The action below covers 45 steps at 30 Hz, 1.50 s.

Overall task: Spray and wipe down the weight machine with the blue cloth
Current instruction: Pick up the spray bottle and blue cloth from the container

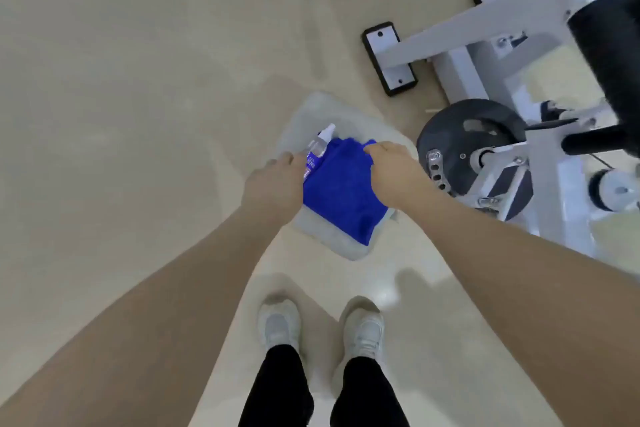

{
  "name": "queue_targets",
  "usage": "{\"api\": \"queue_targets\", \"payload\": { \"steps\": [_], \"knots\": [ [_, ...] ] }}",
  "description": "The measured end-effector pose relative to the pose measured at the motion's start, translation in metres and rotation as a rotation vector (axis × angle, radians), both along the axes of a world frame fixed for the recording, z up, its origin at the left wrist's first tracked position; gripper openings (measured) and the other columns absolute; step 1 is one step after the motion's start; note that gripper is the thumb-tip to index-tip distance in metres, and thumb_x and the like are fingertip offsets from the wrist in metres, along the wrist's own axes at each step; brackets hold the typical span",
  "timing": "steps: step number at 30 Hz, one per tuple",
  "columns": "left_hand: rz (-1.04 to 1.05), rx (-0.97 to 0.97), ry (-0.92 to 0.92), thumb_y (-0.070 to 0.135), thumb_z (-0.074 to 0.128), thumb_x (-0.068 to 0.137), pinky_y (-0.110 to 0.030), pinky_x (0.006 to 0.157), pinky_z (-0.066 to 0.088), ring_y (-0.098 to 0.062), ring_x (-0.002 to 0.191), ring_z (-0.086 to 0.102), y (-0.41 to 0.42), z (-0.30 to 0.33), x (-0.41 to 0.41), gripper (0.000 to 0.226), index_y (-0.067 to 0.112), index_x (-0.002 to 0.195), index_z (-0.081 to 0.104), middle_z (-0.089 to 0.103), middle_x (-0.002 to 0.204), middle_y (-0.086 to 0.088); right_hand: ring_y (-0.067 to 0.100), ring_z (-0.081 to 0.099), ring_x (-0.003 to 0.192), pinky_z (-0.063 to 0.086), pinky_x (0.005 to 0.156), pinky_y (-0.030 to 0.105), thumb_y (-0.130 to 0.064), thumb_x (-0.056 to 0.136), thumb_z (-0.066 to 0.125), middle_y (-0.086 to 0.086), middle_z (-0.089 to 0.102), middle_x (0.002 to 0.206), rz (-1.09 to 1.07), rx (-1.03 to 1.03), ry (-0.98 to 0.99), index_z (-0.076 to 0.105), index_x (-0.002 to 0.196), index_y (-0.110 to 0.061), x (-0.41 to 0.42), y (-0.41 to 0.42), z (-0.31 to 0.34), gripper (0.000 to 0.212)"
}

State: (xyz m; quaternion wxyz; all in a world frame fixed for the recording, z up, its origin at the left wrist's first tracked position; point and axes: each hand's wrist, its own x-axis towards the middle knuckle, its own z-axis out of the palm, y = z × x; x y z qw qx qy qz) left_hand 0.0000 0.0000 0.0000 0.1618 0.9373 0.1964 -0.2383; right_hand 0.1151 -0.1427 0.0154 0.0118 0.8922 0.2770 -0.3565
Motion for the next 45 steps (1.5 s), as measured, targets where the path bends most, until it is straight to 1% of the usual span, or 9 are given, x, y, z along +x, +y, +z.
{"api": "queue_targets", "payload": {
  "steps": [8,12,16,19,22,26,32,37,45],
  "knots": [
    [0.161,-0.033,-0.03,0.018,0.047,0.094,-0.033,0.074,0.034,-0.029,0.11,0.046,-0.018,-0.079,0.049,0.042,0.007,0.133,0.033,0.041,0.128,-0.012,0.03,0.031,0.13,0.03,0.103,0.04,-0.027,0.091,0.057,0.012,0.024,0.147,-0.203,0.019,-0.114,0.006,0.148,-0.015,-0.004,-0.03,-0.085,0.077],
    [0.147,-0.114,0.048,0.01,0.052,0.087,-0.028,0.071,0.034,-0.029,0.105,0.049,-0.019,-0.077,0.051,0.039,0.004,0.124,0.039,0.045,0.121,-0.012,0.031,0.05,0.109,0.037,0.085,0.035,-0.033,0.092,0.054,0.012,0.054,0.121,-0.179,-0.153,-0.162,0.036,0.13,-0.009,-0.009,-0.038,-0.092,0.048],
    [0.236,-0.455,0.093,0.008,0.053,0.084,-0.026,0.067,0.037,-0.025,0.089,0.05,-0.02,-0.041,0.03,0.027,0.007,0.109,0.045,0.054,0.103,-0.009,0.025,0.047,0.078,0.031,0.054,0.024,-0.022,0.097,0.044,0.014,0.055,0.108,-0.266,-0.131,0.088,0.048,0.092,-0.013,-0.021,-0.04,-0.065,0.011],
    [0.149,-0.543,0.023,0.006,0.051,0.084,-0.016,0.059,0.034,-0.022,0.08,0.047,-0.029,0.013,0.023,0.023,0.009,0.107,0.048,0.053,0.094,-0.007,0.023,0.043,0.077,0.033,0.06,0.026,-0.016,0.096,0.043,0.011,0.046,0.096,-0.321,-0.017,0.188,0.042,0.087,-0.011,-0.022,-0.049,-0.005,0.01],
    [0.077,-0.64,-0.04,0.01,0.05,0.088,-0.016,0.054,0.032,-0.015,0.067,0.045,-0.045,0.087,0.031,0.018,0.008,0.106,0.047,0.054,0.086,-0.006,0.023,0.048,0.077,0.039,0.068,0.031,-0.009,0.091,0.046,0.013,0.056,0.095,-0.385,0.104,0.27,0.043,0.113,-0.003,-0.017,-0.064,0.08,0.022],
    [-0.071,-0.739,-0.145,0.024,0.048,0.094,-0.015,0.052,0.033,-0.005,0.055,0.043,-0.069,0.21,0.042,0.023,0.017,0.115,0.045,0.047,0.068,0.005,0.014,0.049,0.07,0.038,0.055,0.022,-0.002,0.085,0.046,0.007,0.058,0.094,-0.525,0.226,0.278,0.045,0.115,-0.01,-0.014,-0.097,0.216,0.031],
    [-0.261,-0.746,-0.249,0.022,0.05,0.093,-0.022,0.066,0.039,-0.011,0.077,0.052,-0.102,0.359,0.056,0.016,0.019,0.109,0.048,0.052,0.087,0.005,0.019,0.054,0.09,0.043,0.06,0.013,0.004,0.082,0.044,-0.003,0.056,0.097,-0.78,0.411,0.009,0.054,0.113,-0.015,-0.017,-0.171,0.371,0.037],
    [-0.44,-0.779,-0.254,0.027,0.052,0.093,-0.014,0.048,0.039,-0.003,0.054,0.047,-0.147,0.431,0.073,0.055,0.033,0.141,0.026,0.052,0.074,0.004,0.026,0.057,0.094,0.049,0.078,0.034,-0.001,0.087,0.05,0.003,0.058,0.105,-0.884,0.499,-0.192,0.05,0.116,-0.018,-0.02,-0.223,0.429,0.034],
    [-0.582,-0.694,-0.31,0.022,0.043,0.094,-0.031,0.058,0.047,-0.015,0.059,0.048,-0.214,0.468,0.13,0.057,0.046,0.14,0.02,0.044,0.067,0.001,0.019,0.048,0.071,0.041,0.063,0.031,-0.011,0.1,0.025,0.011,0.056,0.094,-0.954,0.509,-0.351,0.049,0.116,-0.018,0.021,-0.297,0.47,0.029]
  ]
}}
